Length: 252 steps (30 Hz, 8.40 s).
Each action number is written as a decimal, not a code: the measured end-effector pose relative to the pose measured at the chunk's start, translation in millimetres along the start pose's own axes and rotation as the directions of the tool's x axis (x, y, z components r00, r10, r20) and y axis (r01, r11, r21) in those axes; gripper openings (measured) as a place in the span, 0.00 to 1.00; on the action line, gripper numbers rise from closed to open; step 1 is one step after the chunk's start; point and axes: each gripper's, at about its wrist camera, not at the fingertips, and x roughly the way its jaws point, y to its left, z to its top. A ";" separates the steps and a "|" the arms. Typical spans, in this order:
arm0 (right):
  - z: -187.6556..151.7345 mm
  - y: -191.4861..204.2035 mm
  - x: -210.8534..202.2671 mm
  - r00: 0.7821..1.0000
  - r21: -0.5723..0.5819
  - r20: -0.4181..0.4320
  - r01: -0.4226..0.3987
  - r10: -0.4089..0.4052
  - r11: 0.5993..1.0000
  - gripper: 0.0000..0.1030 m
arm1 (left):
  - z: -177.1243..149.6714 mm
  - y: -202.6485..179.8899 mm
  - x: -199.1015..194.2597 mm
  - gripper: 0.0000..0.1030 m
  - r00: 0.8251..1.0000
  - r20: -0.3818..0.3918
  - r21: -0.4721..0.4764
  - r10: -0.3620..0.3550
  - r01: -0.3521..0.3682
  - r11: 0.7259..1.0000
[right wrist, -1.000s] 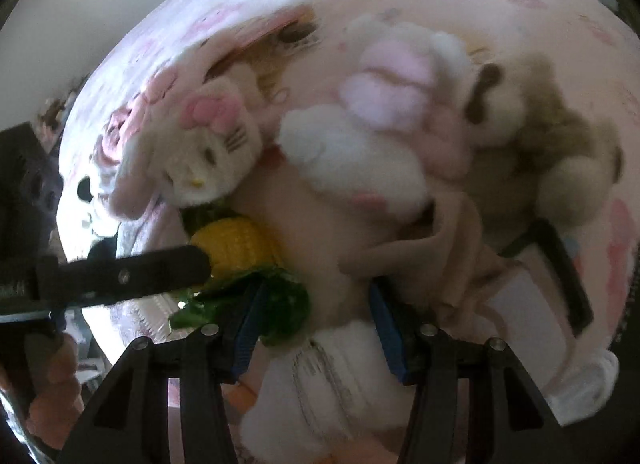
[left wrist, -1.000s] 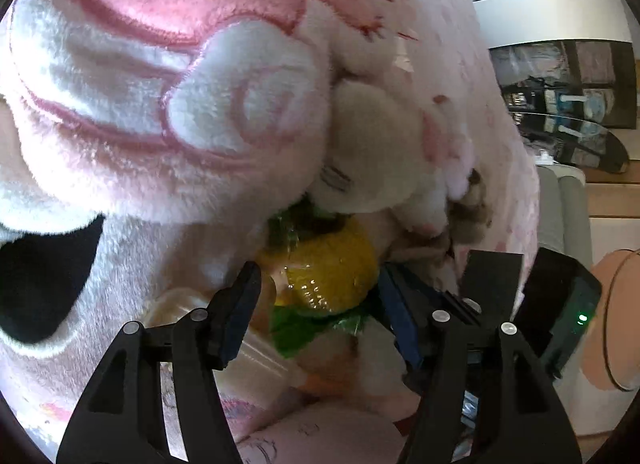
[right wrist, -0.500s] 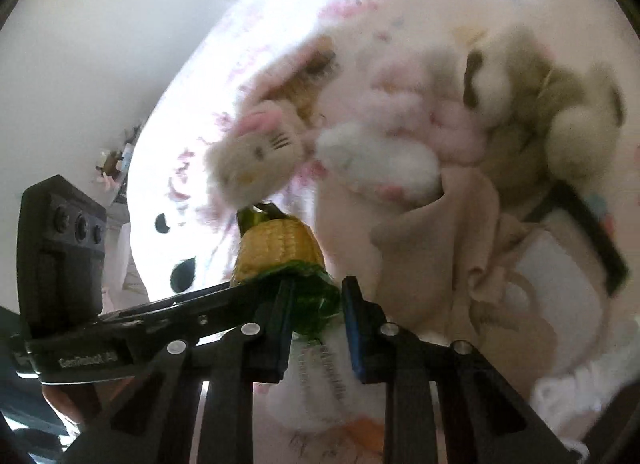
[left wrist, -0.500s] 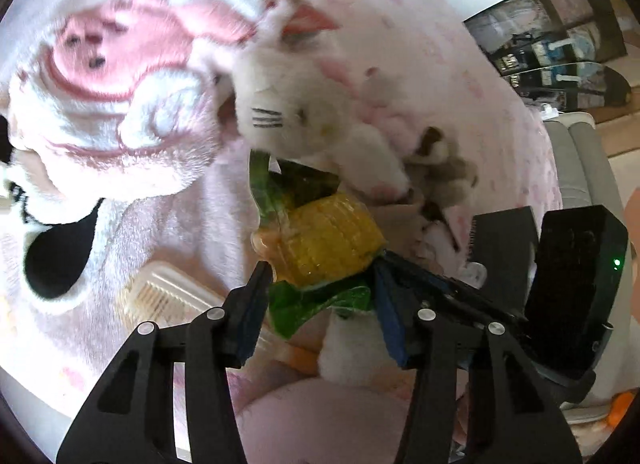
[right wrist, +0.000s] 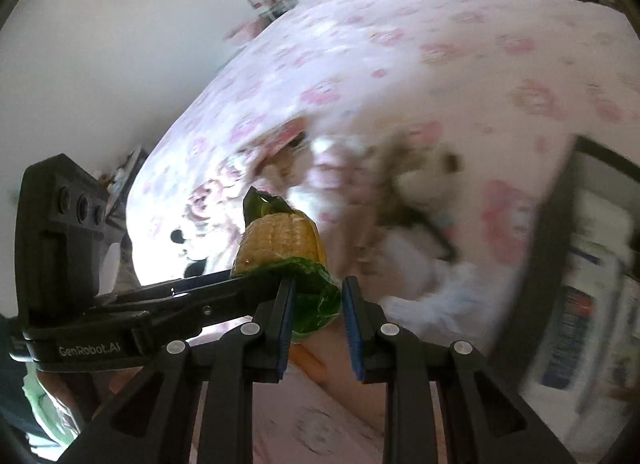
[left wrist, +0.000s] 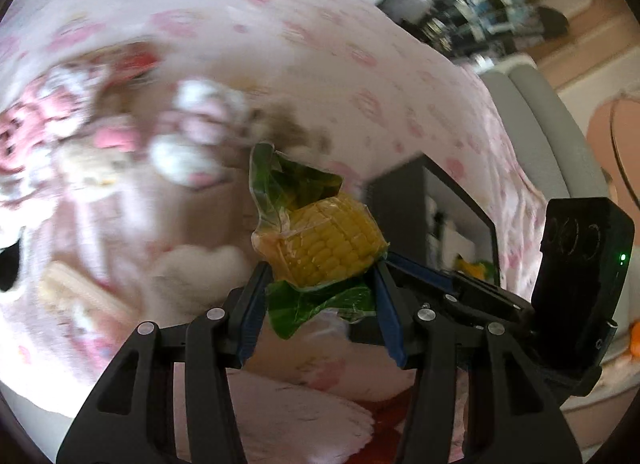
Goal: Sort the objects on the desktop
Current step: 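Carry the corn cob with the left gripper over the storage box, then lower the corn cob beside the first cob and open the left gripper, then move both grippers back toward the plush toy pile, then grasp the small white plush toy with the left gripper, then carry the white plush toy with the left gripper over the storage box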
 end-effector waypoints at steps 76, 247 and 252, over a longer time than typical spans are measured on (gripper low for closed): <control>-85.8 -212.4 -130.2 0.951 0.241 0.187 0.197 -0.245 0.950 0.20 | -37.0 -199.4 167.7 0.30 0.980 -0.196 0.157 -0.016 0.047 0.986; 2.0 38.4 81.1 0.985 0.157 -0.025 -0.163 0.169 0.974 0.26 | 4.8 96.8 -1.4 0.37 0.993 0.070 -0.184 -0.096 0.108 0.977; -11.4 14.8 37.3 0.991 0.176 0.041 -0.130 0.125 0.976 0.26 | 3.0 52.9 8.6 0.37 0.989 0.045 -0.121 -0.140 0.145 0.982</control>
